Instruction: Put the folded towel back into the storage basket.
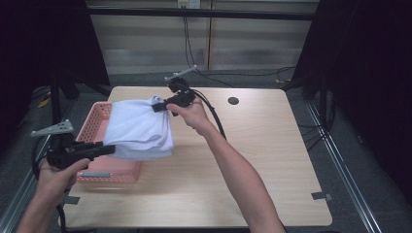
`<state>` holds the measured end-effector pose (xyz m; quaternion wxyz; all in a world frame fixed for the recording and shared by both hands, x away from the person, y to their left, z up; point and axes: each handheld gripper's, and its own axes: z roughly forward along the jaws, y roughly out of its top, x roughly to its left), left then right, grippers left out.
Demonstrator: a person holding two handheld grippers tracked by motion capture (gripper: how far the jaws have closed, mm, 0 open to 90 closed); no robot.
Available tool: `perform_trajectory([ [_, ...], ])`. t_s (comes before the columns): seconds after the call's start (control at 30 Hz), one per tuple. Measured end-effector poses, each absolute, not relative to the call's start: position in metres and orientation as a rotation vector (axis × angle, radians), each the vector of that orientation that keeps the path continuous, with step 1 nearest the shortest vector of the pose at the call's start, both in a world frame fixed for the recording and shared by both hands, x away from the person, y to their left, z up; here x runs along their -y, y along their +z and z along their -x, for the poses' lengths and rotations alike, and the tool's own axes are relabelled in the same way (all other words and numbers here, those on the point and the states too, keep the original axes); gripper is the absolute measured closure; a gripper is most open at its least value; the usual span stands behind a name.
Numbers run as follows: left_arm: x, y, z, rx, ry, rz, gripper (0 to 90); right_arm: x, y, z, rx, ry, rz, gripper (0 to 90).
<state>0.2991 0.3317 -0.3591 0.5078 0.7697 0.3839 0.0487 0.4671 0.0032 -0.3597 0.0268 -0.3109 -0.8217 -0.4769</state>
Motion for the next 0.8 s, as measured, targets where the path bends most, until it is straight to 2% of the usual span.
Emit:
perform_trajectory([
  [0.43,-0.398,-0.363,-0.294,-1.048,0.156,-1.792,71.9,-0.080,-0.360,-0.475,2.531,-1.426,0.959,73.0],
  [0.8,-0.420,-0.401,-0.304,-1.210,0.177,-1.819,71.9,-0.113,-0.408,-0.481,2.514,-1.392,1.040,73.0],
])
